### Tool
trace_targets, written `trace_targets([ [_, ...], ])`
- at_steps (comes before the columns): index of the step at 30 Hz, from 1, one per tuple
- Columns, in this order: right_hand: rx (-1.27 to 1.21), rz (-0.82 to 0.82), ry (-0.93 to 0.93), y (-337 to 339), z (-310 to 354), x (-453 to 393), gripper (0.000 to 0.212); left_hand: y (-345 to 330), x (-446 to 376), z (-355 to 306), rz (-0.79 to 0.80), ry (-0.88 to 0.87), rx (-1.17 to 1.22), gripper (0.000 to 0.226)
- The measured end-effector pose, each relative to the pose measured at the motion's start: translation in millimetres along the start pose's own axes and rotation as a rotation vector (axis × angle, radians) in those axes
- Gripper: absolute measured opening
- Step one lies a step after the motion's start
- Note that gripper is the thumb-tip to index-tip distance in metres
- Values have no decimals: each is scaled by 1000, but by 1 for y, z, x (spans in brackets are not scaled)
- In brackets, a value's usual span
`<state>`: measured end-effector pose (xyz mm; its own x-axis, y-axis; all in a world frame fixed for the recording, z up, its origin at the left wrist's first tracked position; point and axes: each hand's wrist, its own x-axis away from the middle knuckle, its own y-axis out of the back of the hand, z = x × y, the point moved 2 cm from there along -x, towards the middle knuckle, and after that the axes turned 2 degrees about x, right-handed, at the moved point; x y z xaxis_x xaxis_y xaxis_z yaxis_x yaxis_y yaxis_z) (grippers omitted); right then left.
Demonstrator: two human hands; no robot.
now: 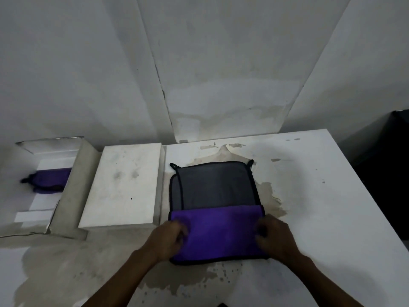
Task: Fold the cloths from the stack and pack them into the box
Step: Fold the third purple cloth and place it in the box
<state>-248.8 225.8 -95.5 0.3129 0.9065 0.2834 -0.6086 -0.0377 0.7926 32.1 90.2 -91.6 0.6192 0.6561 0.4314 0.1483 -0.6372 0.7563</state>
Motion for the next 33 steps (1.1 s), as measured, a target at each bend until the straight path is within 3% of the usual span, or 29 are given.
trace_targets([
  [2, -42, -133, -44, 2, 0, -16, 18, 13, -13, -1, -163, -24, -31, 25],
  [4, -39, -167, -73, 4, 2, -35, 28, 21, -27, 0, -203, -13, -74, 33],
  [8, 0, 29, -113, 1, -5, -65, 40, 21, -48, 2, 14, 65, -241, 43],
  [12, 44, 115, -103, 3, -15, -75, 19, 19, -56, 2, 102, 83, -291, 18],
  [17, -284, 78, -145, 24, -15, -80, 19, 37, -61, 16, -32, 100, 113, 8],
  [20, -539, 6, -256, 25, -23, -82, 13, 47, -64, 17, -190, 211, 331, 6],
  [25, -660, -38, -447, 13, -29, -87, 27, 36, -68, 13, -290, 421, 626, 16],
  [29, -688, 84, -557, 14, -29, -84, 44, 25, -65, 18, -209, 513, 713, 17],
  [33, -604, 215, -562, 19, -27, -72, 28, 19, -56, 16, -149, 570, 787, 24],
])
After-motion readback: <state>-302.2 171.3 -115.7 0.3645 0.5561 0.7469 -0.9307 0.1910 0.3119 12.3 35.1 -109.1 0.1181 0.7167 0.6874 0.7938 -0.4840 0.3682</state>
